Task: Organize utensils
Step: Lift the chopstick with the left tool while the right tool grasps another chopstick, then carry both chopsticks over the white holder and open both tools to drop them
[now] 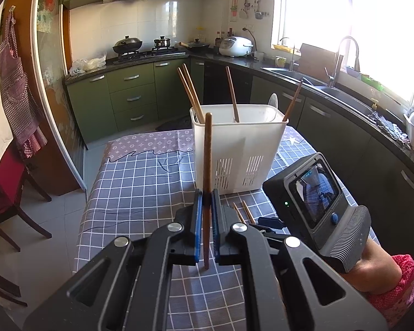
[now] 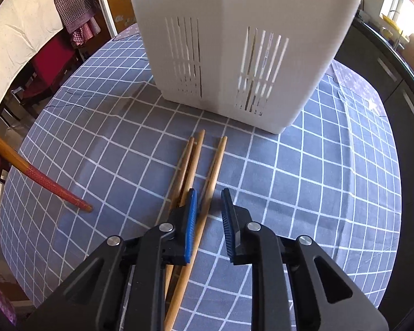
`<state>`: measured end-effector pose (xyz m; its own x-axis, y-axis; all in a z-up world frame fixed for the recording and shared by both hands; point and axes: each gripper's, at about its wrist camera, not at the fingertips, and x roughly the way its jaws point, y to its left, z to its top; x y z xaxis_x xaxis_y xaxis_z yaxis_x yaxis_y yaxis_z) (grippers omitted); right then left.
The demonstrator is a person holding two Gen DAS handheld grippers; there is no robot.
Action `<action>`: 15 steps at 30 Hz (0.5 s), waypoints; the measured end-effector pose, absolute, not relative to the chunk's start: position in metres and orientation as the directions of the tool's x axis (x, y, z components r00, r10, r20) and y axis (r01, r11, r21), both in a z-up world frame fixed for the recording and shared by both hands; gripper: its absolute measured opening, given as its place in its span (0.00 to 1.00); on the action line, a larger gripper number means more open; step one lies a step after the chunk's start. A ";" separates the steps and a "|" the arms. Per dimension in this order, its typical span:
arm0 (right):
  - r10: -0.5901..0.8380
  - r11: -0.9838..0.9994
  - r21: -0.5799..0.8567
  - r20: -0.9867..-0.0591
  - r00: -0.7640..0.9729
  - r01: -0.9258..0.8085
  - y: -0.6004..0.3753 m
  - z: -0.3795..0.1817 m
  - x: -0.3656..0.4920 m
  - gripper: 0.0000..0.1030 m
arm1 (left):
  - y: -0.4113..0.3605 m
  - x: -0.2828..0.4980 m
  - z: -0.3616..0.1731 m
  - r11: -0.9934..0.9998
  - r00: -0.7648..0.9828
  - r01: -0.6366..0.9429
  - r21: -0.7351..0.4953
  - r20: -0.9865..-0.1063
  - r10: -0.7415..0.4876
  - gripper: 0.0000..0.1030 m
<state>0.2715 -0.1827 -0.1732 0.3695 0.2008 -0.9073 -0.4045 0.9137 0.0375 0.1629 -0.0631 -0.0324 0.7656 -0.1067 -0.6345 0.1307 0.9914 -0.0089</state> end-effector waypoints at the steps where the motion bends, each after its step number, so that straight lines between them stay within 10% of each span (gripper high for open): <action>1: 0.208 0.914 0.046 -0.906 0.369 -0.403 -0.183 -0.173 0.272 0.09 | -0.063 0.163 -0.033 0.991 0.765 0.131 -0.008 -0.636 -0.106 0.06; 15: 0.395 0.913 0.192 -0.632 0.667 -0.360 -0.261 -0.052 0.213 0.06 | -0.063 0.166 -0.034 0.992 0.759 0.126 -0.005 -0.644 -0.100 0.06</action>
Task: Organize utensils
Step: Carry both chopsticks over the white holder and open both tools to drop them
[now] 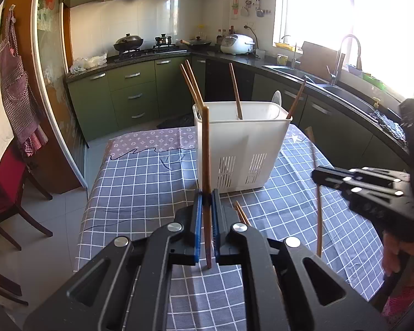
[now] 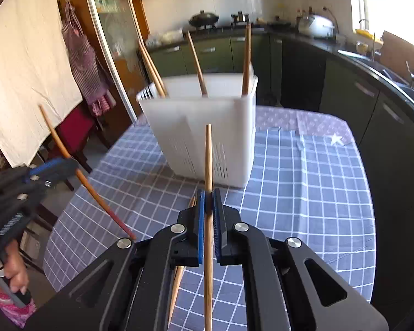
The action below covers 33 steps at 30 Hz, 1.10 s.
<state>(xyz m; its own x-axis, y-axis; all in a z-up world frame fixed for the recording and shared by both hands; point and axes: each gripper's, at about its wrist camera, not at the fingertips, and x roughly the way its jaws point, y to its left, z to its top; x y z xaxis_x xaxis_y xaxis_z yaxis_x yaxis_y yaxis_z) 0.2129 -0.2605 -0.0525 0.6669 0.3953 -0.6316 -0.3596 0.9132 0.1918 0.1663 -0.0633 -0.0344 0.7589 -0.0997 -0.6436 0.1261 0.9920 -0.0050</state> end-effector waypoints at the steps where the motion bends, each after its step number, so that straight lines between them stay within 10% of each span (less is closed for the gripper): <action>1: 0.398 0.914 0.192 -0.602 0.692 -0.358 -0.270 -0.042 0.204 0.06 | -0.063 0.166 -0.035 0.992 0.759 0.126 -0.005 -0.644 -0.100 0.06; 33: 0.452 0.891 0.175 -0.399 0.797 -0.418 -0.292 0.058 0.166 0.06 | -0.062 0.170 0.026 0.981 0.787 0.196 -0.015 -0.594 -0.166 0.06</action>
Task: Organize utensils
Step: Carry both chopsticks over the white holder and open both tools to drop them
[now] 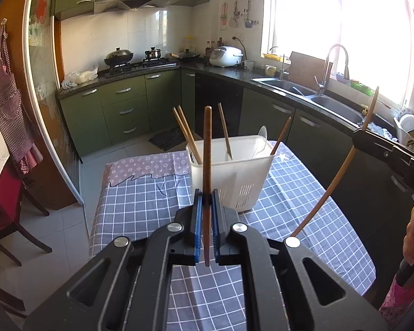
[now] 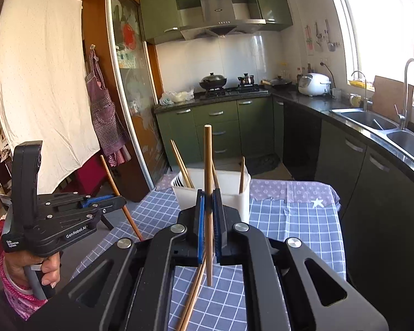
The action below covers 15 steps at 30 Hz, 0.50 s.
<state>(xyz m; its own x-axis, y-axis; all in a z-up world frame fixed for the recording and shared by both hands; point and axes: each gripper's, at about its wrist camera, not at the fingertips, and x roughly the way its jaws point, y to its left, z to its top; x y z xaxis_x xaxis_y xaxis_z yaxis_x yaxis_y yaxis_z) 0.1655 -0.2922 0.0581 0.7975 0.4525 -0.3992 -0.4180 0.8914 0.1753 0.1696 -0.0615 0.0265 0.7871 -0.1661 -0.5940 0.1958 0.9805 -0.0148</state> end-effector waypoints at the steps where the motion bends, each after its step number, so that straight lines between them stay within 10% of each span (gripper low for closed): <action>1: 0.455 0.890 0.173 -0.374 0.808 -0.421 -0.292 0.070 0.165 0.06 | -0.061 0.171 0.036 0.978 0.794 0.206 -0.019 -0.581 -0.179 0.06; 9: 0.435 0.898 0.143 -0.159 0.886 -0.415 -0.283 0.148 0.189 0.06 | -0.070 0.187 0.112 0.974 0.896 0.224 0.003 -0.393 -0.205 0.06; 15: 0.388 0.921 0.119 -0.180 0.904 -0.371 -0.262 0.148 0.248 0.06 | -0.081 0.239 0.111 0.982 0.914 0.189 -0.007 -0.364 -0.178 0.06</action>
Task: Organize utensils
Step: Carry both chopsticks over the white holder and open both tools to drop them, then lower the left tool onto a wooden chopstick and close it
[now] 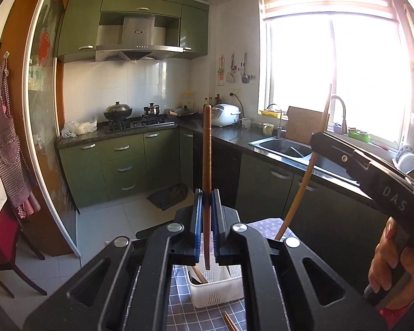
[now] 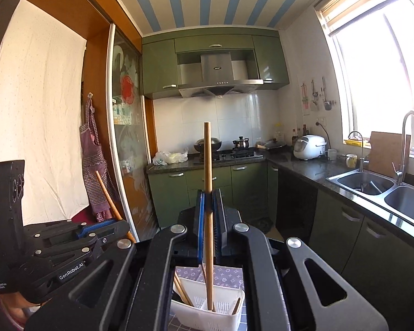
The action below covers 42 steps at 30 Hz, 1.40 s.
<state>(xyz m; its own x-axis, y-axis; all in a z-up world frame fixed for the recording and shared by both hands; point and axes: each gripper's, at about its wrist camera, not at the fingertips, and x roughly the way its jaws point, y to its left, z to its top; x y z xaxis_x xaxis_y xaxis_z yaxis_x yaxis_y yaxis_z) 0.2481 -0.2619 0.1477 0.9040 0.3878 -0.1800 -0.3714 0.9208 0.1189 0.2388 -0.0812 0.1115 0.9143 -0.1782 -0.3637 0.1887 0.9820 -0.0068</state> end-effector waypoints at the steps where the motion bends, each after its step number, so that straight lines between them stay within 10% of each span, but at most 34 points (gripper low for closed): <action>1: 0.379 0.925 0.116 -0.201 0.903 -0.362 -0.258 0.141 0.259 0.06 | -0.083 0.248 0.105 0.983 0.909 0.183 -0.010 -0.379 -0.173 0.06; 12: 0.375 0.927 0.147 -0.387 0.842 -0.345 -0.247 0.060 0.319 0.10 | -0.092 0.288 0.036 0.986 0.818 0.167 -0.021 -0.556 -0.150 0.07; 24: 0.411 0.911 0.149 -0.284 0.866 -0.384 -0.275 0.079 0.225 0.26 | -0.086 0.243 0.047 0.985 0.824 0.168 -0.033 -0.544 -0.159 0.34; 30: 0.350 0.937 0.160 -0.392 0.851 -0.312 -0.300 0.026 0.175 0.35 | -0.082 0.216 0.023 0.985 0.772 0.156 -0.070 -0.613 -0.165 0.42; 42: 0.228 0.970 0.220 -0.657 0.718 -0.106 -0.352 -0.117 0.158 0.41 | -0.096 0.228 -0.122 0.989 0.484 0.010 -0.150 -0.865 -0.136 0.29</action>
